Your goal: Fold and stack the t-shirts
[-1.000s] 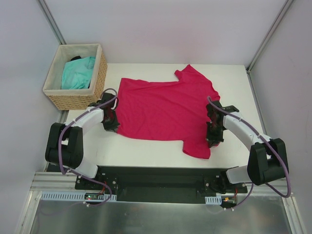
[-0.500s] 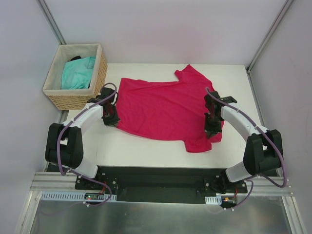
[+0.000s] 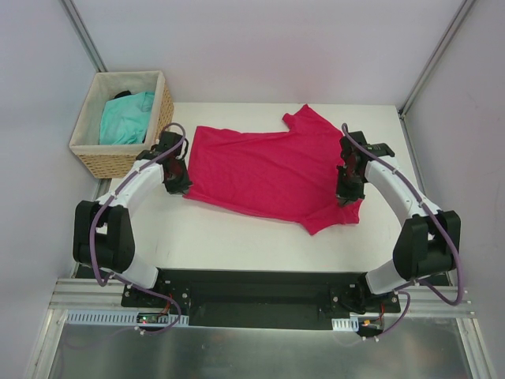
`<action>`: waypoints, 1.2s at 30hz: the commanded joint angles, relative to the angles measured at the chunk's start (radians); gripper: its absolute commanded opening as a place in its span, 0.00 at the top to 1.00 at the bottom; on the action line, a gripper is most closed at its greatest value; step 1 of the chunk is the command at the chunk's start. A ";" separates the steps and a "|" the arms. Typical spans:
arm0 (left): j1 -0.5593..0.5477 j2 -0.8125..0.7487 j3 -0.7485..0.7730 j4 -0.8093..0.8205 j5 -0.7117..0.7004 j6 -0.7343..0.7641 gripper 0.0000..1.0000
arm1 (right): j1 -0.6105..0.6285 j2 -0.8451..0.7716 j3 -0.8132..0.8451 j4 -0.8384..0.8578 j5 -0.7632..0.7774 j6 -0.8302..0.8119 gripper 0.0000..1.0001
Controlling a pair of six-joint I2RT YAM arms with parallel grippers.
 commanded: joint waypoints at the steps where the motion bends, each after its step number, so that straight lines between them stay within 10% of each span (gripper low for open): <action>1: 0.012 0.015 0.042 -0.027 0.001 0.018 1.00 | -0.018 0.017 0.037 -0.023 -0.003 -0.031 0.99; 36: 0.013 0.042 0.086 -0.032 -0.007 -0.011 1.00 | -0.078 0.227 0.298 0.089 -0.122 -0.231 0.99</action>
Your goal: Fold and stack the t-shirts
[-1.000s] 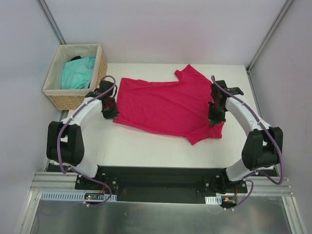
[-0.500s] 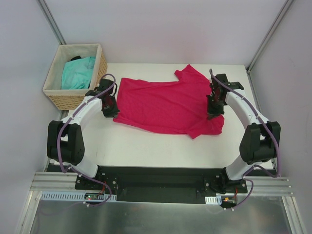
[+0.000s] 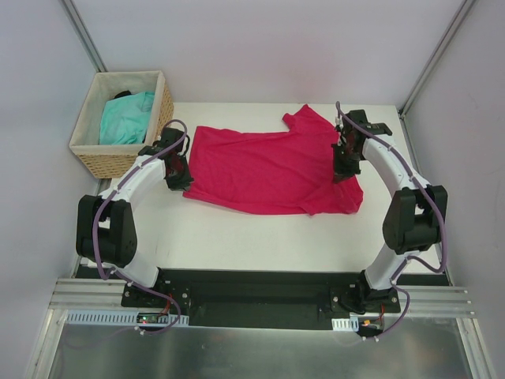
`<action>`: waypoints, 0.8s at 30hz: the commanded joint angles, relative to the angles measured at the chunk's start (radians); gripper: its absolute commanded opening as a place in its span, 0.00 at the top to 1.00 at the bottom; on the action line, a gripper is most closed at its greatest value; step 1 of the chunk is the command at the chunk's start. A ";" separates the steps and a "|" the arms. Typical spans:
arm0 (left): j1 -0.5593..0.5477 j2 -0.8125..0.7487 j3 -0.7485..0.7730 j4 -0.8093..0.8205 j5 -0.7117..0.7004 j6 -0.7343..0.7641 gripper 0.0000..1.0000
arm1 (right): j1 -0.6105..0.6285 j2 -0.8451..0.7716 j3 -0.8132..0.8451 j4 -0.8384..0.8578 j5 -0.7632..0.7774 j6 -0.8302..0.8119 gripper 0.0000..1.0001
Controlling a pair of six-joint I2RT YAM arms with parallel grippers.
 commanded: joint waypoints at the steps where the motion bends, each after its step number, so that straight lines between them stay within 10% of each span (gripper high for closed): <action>1: 0.013 0.000 0.031 -0.026 -0.008 -0.014 1.00 | -0.025 0.014 0.056 0.020 0.000 -0.016 0.99; 24: 0.013 0.084 0.133 -0.053 -0.012 0.006 1.00 | -0.069 0.042 0.105 0.036 0.058 -0.022 0.99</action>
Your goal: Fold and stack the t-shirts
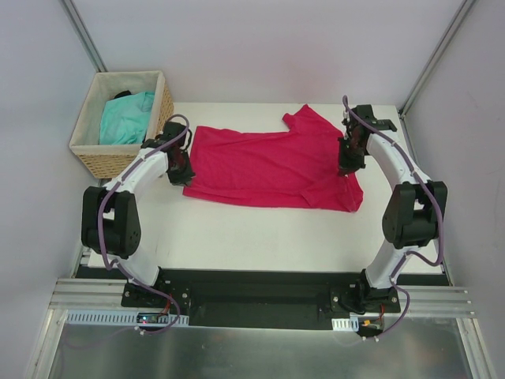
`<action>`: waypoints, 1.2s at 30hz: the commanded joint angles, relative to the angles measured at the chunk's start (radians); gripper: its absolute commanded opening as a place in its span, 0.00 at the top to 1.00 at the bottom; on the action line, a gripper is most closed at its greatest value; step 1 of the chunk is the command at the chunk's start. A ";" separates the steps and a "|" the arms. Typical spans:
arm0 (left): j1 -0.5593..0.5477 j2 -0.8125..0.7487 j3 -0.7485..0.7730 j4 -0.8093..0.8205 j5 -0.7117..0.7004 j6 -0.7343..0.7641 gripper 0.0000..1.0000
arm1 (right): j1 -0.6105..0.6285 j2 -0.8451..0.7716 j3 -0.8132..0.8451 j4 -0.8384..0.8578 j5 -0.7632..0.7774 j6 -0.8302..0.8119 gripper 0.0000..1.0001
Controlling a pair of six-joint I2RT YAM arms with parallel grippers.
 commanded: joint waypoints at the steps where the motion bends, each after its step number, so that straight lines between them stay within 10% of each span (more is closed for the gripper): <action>1: 0.013 0.020 0.053 -0.032 -0.012 0.005 1.00 | -0.018 -0.010 0.050 -0.005 0.026 -0.023 0.99; 36: 0.017 0.109 0.170 -0.058 -0.032 0.016 1.00 | -0.029 0.184 0.181 -0.019 -0.120 -0.074 0.99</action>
